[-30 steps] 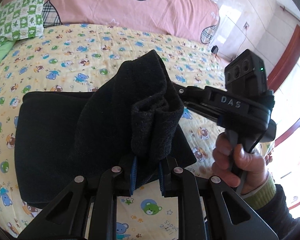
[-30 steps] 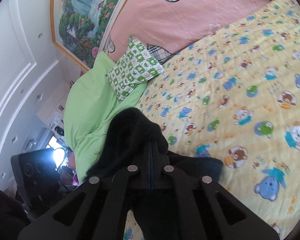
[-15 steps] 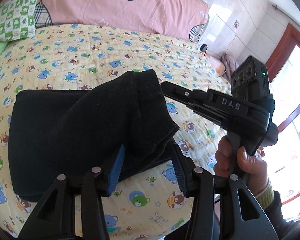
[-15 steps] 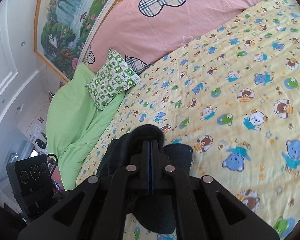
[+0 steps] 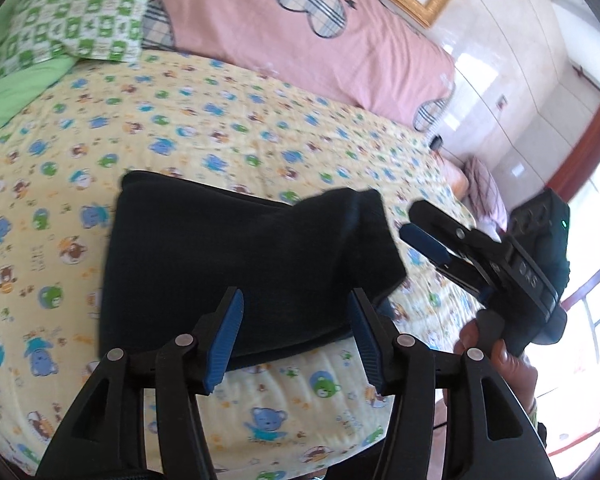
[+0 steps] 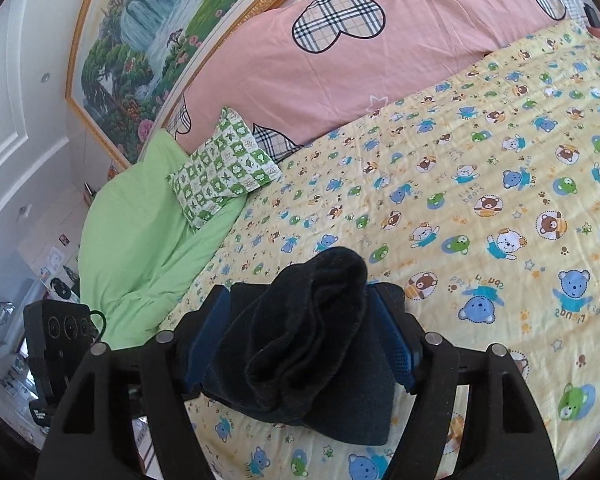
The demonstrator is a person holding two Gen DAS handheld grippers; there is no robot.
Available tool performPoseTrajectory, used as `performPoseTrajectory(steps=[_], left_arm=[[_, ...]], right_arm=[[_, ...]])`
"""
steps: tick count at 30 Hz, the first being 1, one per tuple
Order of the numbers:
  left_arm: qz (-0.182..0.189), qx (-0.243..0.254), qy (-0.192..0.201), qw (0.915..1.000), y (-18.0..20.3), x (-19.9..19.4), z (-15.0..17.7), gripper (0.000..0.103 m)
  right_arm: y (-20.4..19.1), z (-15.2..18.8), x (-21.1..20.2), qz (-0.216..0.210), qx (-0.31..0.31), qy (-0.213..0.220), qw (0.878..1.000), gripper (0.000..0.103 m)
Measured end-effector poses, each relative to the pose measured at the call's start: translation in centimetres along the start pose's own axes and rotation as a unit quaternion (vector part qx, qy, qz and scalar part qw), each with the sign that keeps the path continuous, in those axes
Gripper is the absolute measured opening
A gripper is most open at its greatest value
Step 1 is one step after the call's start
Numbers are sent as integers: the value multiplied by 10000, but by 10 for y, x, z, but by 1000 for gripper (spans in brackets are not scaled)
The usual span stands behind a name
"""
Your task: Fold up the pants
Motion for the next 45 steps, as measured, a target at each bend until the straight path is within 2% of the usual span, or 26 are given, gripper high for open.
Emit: performPoseTrajectory(steps=[7,11,18,23,38,45], left_arm=[[-143,-375,151,9991,-34,-16,-2,57],[-189,-503,216,9983,-48,-22,0,60],[-211,-698,239,9971,-65,-27,2,62],[-222,-790,215,9964,-73,-24,3,62],[-314,-984,54,9946,-89,-9,2,65],[-381,-1026,-54,9940,-95,2,-2,67]], right_arm=[[-24,6,4,337,-287,-67,9990,74],[-35,9,6,614,-453,-86,9970,80],[-43,13,12,948,-556,-172,9938,80],[-40,15,14,1267,-458,-162,9908,80],[-10,28,29,1523,89,-413,9874,81],[0,34,32,1788,34,-466,9828,81]])
Point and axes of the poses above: each gripper's, at about its wrist camera, not at the fingertips, and x roughly the way its jaws point, y to its right, z to its underside, the point moved 2 cm from there along x, roughly the way its jaws point, and after that the axes turned 2 degrees about z, right-handed, at the moved point
